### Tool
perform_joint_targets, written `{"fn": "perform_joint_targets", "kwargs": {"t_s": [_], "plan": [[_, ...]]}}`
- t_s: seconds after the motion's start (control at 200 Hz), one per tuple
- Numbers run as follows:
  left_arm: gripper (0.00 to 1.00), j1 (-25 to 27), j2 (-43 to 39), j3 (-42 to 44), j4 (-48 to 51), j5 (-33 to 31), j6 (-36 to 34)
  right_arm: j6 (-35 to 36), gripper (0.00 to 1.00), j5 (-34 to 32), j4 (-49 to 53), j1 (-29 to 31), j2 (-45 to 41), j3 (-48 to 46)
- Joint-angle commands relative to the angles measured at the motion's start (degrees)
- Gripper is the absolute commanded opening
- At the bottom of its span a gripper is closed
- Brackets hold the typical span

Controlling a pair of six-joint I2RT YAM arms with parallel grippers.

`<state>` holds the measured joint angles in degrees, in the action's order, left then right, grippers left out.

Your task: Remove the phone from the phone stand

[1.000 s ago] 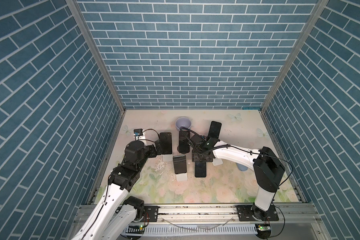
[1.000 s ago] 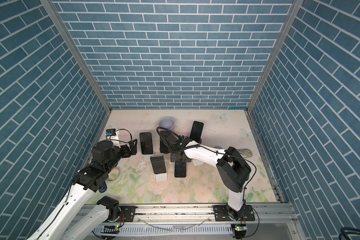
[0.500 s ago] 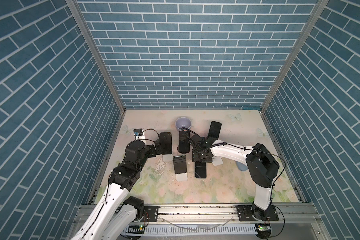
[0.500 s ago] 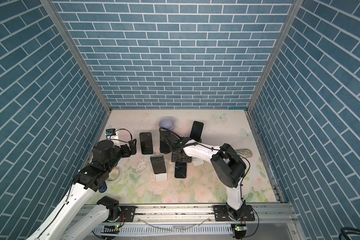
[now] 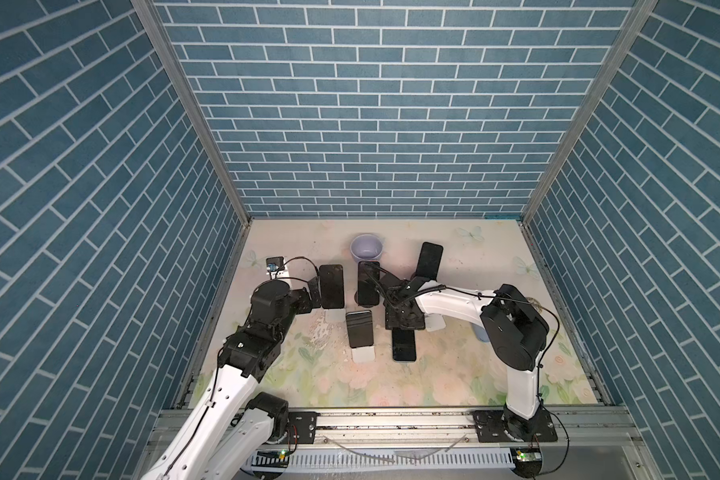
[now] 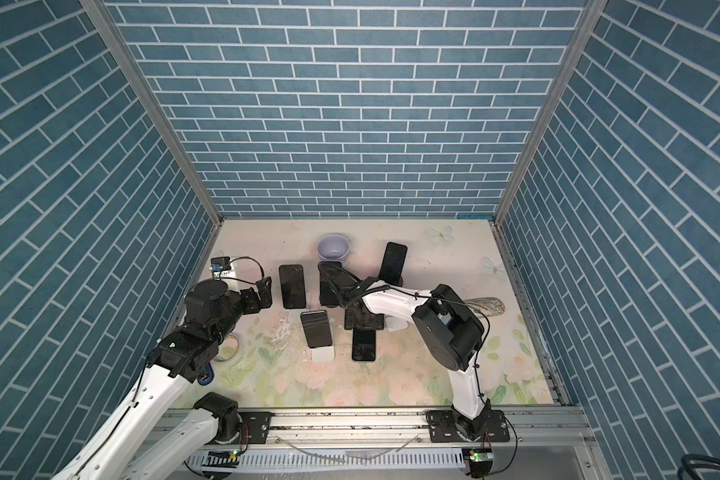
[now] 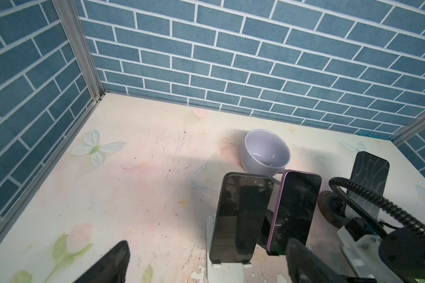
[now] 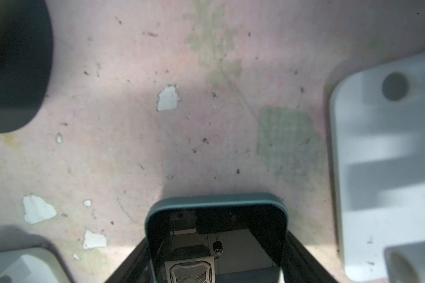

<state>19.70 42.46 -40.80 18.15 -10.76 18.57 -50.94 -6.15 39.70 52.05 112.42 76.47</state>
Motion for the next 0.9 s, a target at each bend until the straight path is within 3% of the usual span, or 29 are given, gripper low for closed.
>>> {"fn": "perform_joint_targets", "kwargs": {"t_s": [0.0, 0.895], "plan": [[1.00, 0.2, 0.2, 0.6, -1.1, -0.8, -0.6, 0.0, 0.30, 0.4, 2.4, -0.1, 1.3, 2.1], [1.00, 0.2, -0.7, 2.3, -1.5, -0.6, -0.5, 0.3, 0.52, 0.7, 2.8, -0.1, 0.7, 1.8]]}}
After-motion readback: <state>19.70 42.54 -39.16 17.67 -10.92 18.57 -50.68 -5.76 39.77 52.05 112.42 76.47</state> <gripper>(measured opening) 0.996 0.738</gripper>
